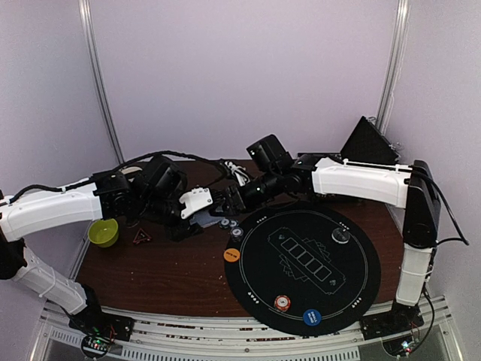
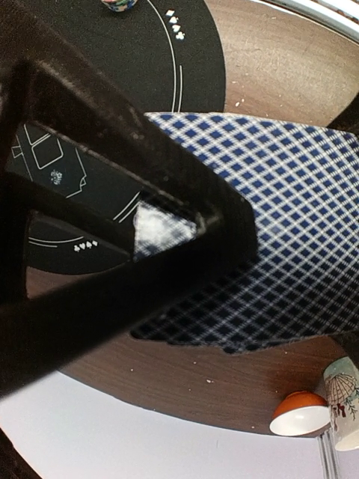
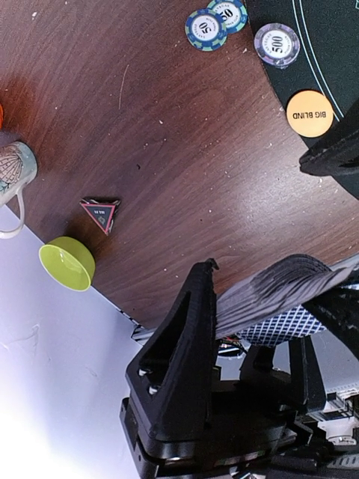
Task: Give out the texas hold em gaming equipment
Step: Pick up the poker card from the face-down deck piles.
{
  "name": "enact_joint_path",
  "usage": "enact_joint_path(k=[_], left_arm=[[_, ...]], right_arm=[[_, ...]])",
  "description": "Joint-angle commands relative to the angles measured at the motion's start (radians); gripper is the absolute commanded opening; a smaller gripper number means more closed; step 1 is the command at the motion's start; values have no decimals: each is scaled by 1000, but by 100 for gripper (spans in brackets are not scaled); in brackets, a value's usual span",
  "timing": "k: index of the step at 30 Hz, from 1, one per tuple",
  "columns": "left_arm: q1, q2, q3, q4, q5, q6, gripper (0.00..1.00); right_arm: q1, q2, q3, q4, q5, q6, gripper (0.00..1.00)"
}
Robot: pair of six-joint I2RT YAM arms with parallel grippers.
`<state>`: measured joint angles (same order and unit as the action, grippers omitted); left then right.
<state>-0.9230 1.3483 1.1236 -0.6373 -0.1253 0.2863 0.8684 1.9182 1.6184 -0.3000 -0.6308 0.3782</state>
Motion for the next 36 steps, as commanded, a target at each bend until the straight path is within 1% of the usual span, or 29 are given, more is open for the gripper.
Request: enact_joint_path(k=[1, 5, 9, 14, 20, 28, 30, 32, 34, 36], left_arm=[[3, -3, 12, 45, -5, -1, 58], [4, 1, 12, 45, -5, -1, 58], [4, 2, 12, 45, -6, -1, 58], [4, 3, 10, 45, -6, -1, 58], [4, 2, 7, 45, -10, -2, 59], [3, 9, 11, 45, -10, -3, 59], [3, 8, 10, 45, -8, -4, 59], [4, 5, 9, 45, -9, -4, 59], [4, 2, 7, 45, -10, -3, 59], [4, 2, 7, 45, -10, -4, 59]], right_arm=[[-9, -42, 29, -70, 59, -29, 50], [-9, -47, 38, -80, 53, -29, 40], [-8, -53, 44, -80, 46, -25, 24], [-5, -56, 50, -78, 38, -18, 8], [1, -62, 57, -88, 22, -22, 0], [28, -35, 73, -68, 10, -10, 0], [29, -40, 75, -64, 17, -10, 8], [28, -46, 79, -75, 30, -19, 14], [28, -51, 80, -91, 50, -27, 18], [27, -53, 79, -104, 62, -32, 19]])
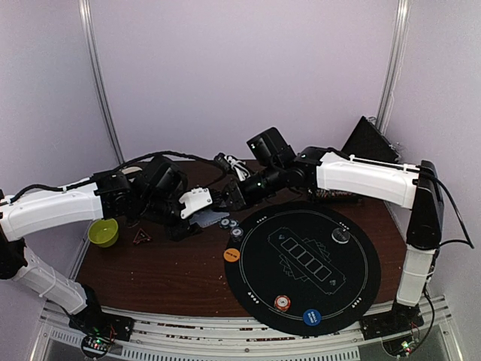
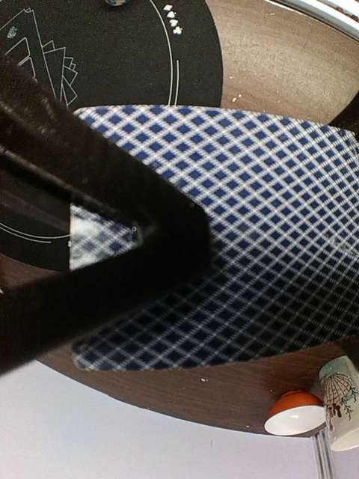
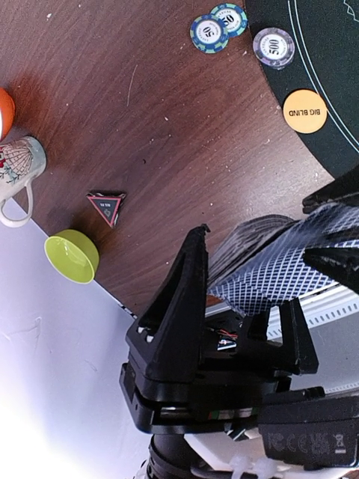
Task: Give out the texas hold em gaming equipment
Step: Pick up the poker card from the face-down deck piles.
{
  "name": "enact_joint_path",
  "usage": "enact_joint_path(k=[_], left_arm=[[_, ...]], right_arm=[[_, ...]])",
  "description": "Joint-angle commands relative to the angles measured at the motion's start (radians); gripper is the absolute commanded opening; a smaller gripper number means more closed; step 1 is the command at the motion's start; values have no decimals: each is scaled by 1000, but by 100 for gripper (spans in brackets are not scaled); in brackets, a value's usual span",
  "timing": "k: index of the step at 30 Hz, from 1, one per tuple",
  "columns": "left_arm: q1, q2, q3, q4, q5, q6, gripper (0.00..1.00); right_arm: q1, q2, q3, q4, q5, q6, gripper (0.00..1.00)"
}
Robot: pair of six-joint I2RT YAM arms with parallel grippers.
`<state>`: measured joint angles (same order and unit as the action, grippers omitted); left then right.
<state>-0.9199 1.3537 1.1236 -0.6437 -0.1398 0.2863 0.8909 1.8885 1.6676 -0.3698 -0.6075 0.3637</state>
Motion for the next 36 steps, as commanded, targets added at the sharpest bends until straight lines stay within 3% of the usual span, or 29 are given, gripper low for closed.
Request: enact_joint_path(k=[1, 7, 15, 36], left_arm=[[1, -4, 7, 52, 4, -4, 59], [1, -7, 3, 52, 6, -4, 59], [1, -11, 1, 52, 6, -4, 59], [1, -16, -4, 52, 8, -7, 60]], right_arm=[[5, -22, 31, -44, 45, -21, 19], [3, -41, 40, -82, 113, -36, 20], [3, -47, 68, -132, 138, -53, 0], [-70, -152, 55, -149, -3, -83, 0]])
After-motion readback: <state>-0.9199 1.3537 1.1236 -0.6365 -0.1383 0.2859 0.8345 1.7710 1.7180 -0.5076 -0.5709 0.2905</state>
